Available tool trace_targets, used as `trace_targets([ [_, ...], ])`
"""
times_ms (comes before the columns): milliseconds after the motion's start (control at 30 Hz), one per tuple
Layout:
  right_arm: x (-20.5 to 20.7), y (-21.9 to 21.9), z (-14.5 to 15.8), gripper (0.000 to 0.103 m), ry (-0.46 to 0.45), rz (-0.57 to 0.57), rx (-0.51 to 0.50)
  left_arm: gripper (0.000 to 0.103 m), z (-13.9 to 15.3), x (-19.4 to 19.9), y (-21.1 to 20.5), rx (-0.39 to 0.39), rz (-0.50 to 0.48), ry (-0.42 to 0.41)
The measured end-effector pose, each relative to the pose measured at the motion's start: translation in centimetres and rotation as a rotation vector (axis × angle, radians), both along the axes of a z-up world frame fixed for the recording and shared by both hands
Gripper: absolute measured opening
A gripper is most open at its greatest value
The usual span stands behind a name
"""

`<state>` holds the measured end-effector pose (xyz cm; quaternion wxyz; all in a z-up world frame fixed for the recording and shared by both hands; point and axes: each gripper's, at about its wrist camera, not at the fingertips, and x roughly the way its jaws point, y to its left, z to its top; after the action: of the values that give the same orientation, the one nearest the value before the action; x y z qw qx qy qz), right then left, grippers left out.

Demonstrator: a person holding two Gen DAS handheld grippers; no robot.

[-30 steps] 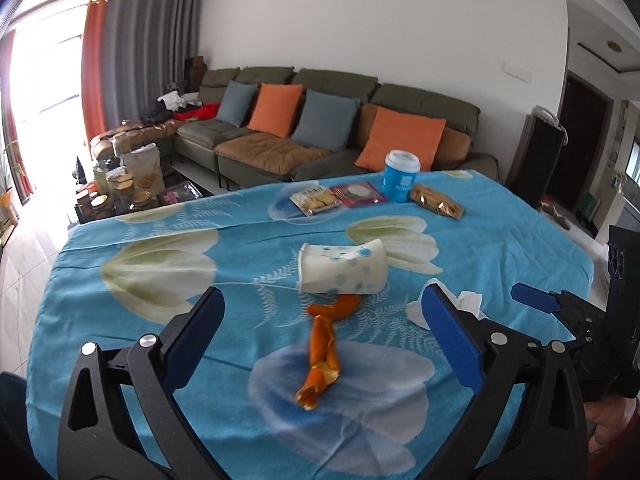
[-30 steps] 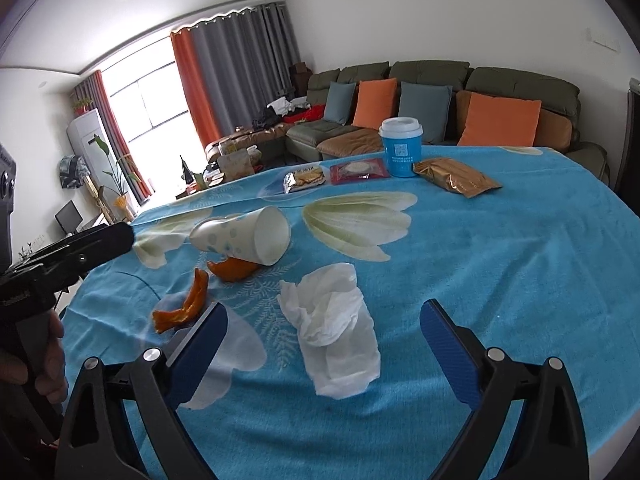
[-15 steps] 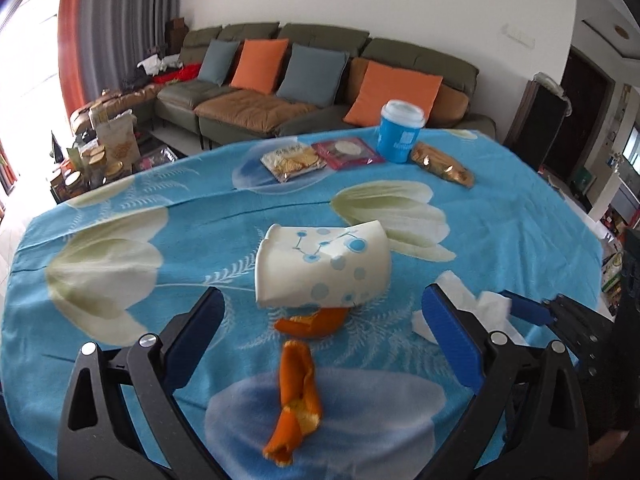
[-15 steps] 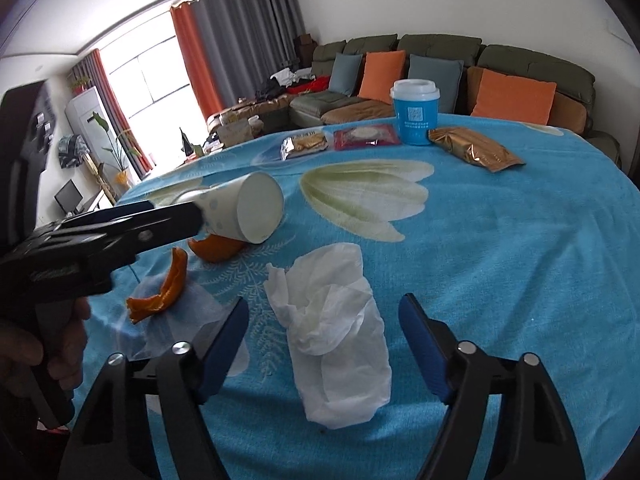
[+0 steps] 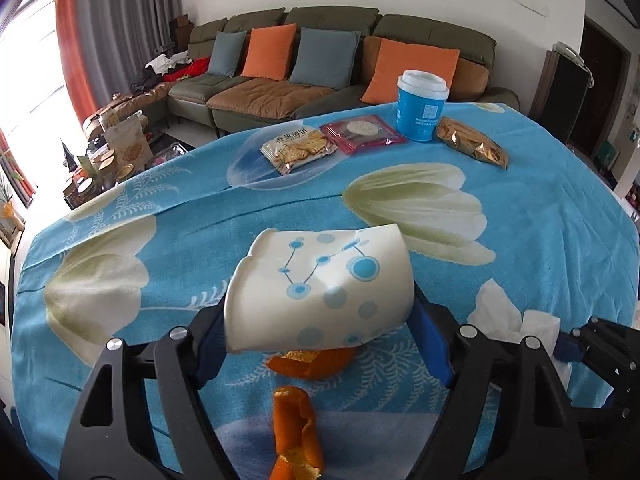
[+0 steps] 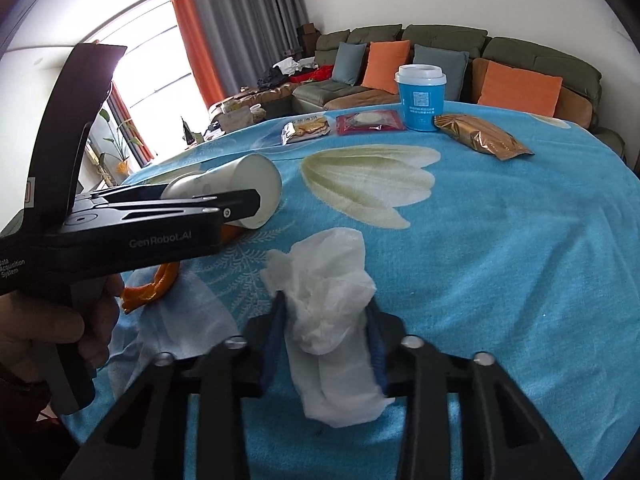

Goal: Collect trash
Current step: 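Grasp the white paper cup with the left tool while the right tool grasps a white tissue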

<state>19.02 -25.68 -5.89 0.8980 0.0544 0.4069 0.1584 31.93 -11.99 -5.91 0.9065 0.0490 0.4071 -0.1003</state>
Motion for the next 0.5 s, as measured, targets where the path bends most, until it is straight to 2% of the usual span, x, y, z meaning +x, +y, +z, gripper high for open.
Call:
trace_targets([
  [133,-0.4,0.1,0.3,0.019,-0.005,0.009,0.007,0.077,0.1,-0.2,0.3,-0.024,0.001,-0.005],
  [233,-0.8,0.1,0.6,0.015,-0.018,0.007,0.014,0.077,0.7,-0.7,0.5,-0.042,-0.001,-0.029],
  [500,-2.6,0.6,2.8,0.014,-0.080,0.012,0.023,0.077,4.6,-4.0,2.9,-0.133,0.012,-0.111],
])
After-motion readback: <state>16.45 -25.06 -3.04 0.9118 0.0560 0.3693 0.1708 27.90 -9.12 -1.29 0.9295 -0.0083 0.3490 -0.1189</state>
